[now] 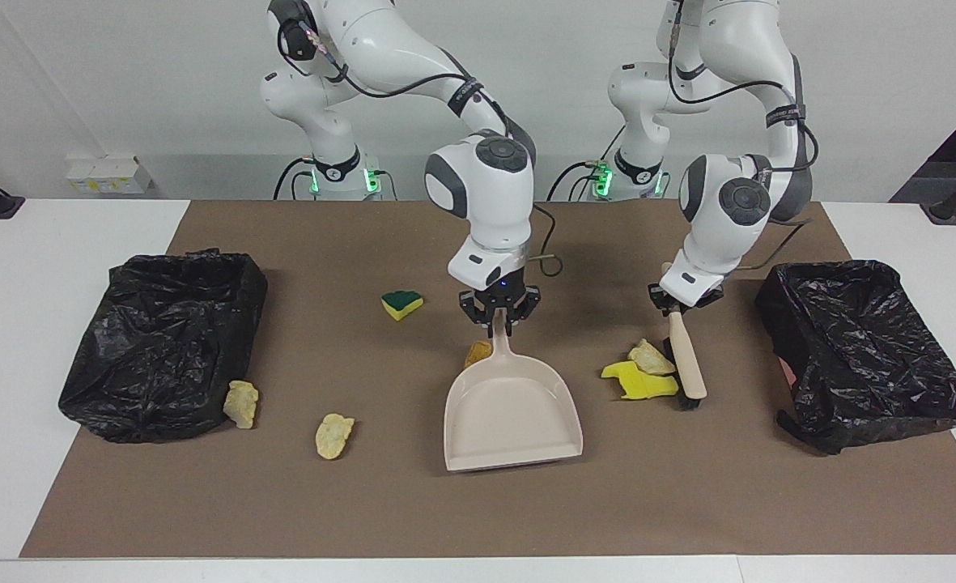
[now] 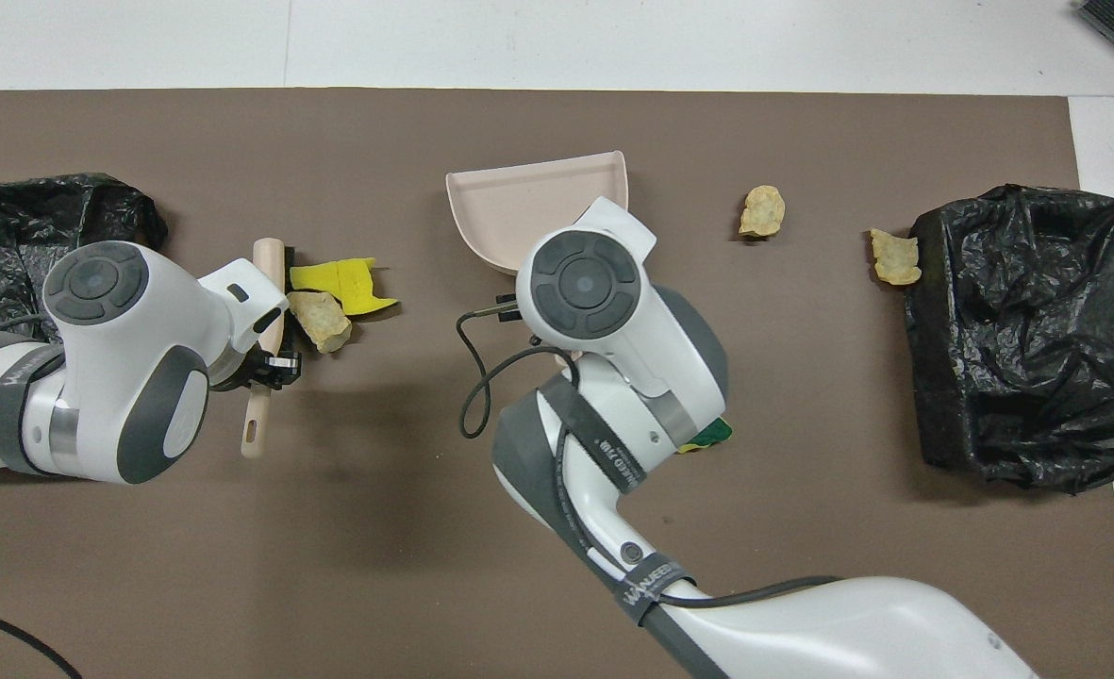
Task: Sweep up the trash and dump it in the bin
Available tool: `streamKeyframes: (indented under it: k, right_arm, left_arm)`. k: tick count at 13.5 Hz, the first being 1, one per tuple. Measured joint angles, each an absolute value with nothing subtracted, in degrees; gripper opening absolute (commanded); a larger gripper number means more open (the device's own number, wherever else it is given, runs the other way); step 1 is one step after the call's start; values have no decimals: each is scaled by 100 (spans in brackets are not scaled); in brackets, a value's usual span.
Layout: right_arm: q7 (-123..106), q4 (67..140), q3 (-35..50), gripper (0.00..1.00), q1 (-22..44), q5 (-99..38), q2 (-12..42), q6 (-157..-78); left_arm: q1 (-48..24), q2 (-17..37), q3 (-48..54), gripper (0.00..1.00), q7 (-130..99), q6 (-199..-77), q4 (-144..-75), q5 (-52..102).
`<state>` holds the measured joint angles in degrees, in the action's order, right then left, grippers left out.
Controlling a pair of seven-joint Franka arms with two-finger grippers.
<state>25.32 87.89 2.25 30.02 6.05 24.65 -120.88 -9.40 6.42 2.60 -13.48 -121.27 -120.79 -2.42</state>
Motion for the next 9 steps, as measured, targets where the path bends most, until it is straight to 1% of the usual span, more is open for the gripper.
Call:
streamKeyframes:
  k: [4, 9]
  right_arm:
    - [786, 8840, 232, 0, 2564, 533, 2149, -11464]
    - [-1413, 8980, 238, 0, 2458, 364, 2070, -11042]
  left_arm:
    - [-915, 643, 169, 0, -1620, -12172, -12041, 7]
    - [-916, 631, 173, 0, -1619, -12184, -12170, 9]
